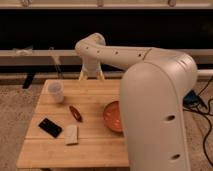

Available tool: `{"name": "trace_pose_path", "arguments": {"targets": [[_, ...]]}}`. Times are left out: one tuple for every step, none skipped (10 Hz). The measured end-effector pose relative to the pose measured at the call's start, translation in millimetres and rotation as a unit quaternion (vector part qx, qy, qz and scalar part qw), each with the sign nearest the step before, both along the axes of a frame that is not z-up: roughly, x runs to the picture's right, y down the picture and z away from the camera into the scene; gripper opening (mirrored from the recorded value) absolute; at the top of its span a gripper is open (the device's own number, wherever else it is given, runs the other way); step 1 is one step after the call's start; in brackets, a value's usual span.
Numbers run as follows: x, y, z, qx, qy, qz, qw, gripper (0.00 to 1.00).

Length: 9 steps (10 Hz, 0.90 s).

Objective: Place the ceramic cup in the ceramic bowl

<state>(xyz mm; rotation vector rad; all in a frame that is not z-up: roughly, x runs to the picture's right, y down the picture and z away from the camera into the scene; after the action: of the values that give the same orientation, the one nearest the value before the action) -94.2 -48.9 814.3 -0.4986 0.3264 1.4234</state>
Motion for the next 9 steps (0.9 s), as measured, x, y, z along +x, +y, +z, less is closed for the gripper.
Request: {"name": "trace_pose_path", "arguments": {"targets": [[-21.1, -6.1, 6.5, -0.004, -0.008, -0.010, 0.9999, 0.80], [-48.7, -11.9, 13.5, -0.008, -0.020, -0.022, 0.9995, 0.80], [-73.2, -14.8, 20.5, -0.014, -0.029, -0.033, 0.9989, 0.80], [-91.2, -17.5, 26.8, -0.017, -0.035, -0.044, 0.9983, 0.80], [-121.8, -15.7, 38.0, -0.024, -0.046, -0.063, 0.9967, 0.80], [-138.1, -11.3, 44.1, -0.029, -0.053, -0.072, 0.9956, 0.80], [-150.4, -8.6, 55.0, -0.030, -0.055, -0.081, 0.9948, 0.80], [-164.0, -2.2, 70.3, -0.035, -0.056, -0.087, 0.9940, 0.80], [-172.0, 2.6, 80.2, -0.038, -0.057, -0.090, 0.9936, 0.80]]}}
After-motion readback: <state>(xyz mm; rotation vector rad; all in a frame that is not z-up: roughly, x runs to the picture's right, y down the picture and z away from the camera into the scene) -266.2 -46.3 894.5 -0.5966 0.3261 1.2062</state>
